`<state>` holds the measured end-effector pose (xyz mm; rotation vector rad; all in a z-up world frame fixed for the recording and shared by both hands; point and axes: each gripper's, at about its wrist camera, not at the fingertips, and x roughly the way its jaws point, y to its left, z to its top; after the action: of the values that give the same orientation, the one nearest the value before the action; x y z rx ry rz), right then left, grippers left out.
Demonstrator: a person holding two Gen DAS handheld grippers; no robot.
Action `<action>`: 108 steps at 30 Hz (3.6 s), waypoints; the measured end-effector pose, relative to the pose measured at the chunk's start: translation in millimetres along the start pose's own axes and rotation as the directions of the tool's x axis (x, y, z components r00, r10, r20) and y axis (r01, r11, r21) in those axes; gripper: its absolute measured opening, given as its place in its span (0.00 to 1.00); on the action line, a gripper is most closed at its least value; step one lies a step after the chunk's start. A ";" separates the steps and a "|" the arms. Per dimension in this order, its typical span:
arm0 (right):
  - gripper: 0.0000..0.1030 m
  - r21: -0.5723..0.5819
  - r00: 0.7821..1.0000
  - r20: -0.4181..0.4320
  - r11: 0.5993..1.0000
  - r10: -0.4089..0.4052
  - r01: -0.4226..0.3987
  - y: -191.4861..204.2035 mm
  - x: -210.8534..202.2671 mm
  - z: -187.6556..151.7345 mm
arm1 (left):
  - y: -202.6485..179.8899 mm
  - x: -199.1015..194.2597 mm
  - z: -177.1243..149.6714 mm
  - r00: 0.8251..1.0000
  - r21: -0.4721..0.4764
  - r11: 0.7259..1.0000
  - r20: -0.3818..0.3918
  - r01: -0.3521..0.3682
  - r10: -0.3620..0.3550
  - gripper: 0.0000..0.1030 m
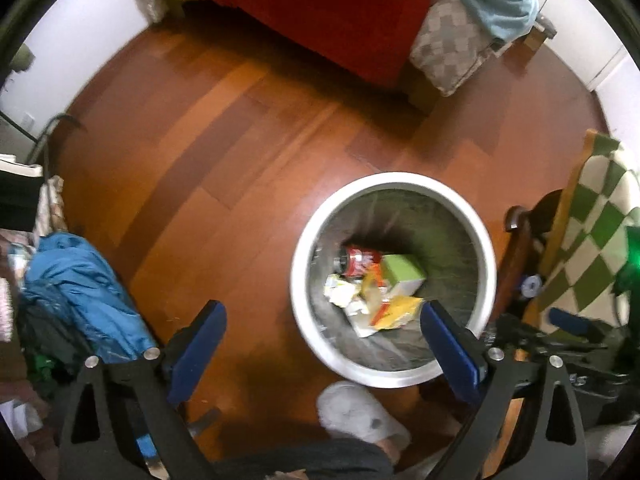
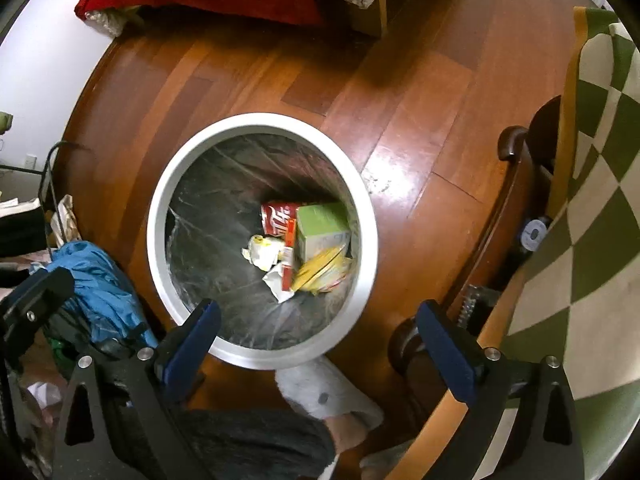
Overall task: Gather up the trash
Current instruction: 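Open both tools over the bin to drop the bag and paper, then move both tools back from the bin toward the table, then grasp the brown paper wrapper with the right tool while the left tool grasps the milk carton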
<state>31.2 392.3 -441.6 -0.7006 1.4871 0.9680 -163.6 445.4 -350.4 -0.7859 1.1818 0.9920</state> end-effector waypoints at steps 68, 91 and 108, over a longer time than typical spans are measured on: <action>0.84 0.579 0.949 0.163 0.805 -0.271 0.131 -485.2 -236.3 -339.0 | -451.9 -81.0 -221.2 0.995 0.643 0.766 0.056 0.025 -0.080 0.96; 0.54 0.657 0.951 0.211 0.753 -0.226 0.033 -578.2 -242.2 -285.5 | -650.2 -117.9 -180.8 0.939 0.948 0.228 0.271 -0.222 -0.214 0.98; 0.55 0.726 0.982 0.131 0.687 -0.135 -0.002 -642.5 -241.8 -249.6 | -724.3 -78.7 -173.0 0.986 0.970 -0.223 0.065 -0.098 -0.152 0.64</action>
<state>498.5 -156.4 -322.2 -0.0735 1.5111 0.2949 435.7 -2.2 -315.8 0.6992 1.3321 -0.2714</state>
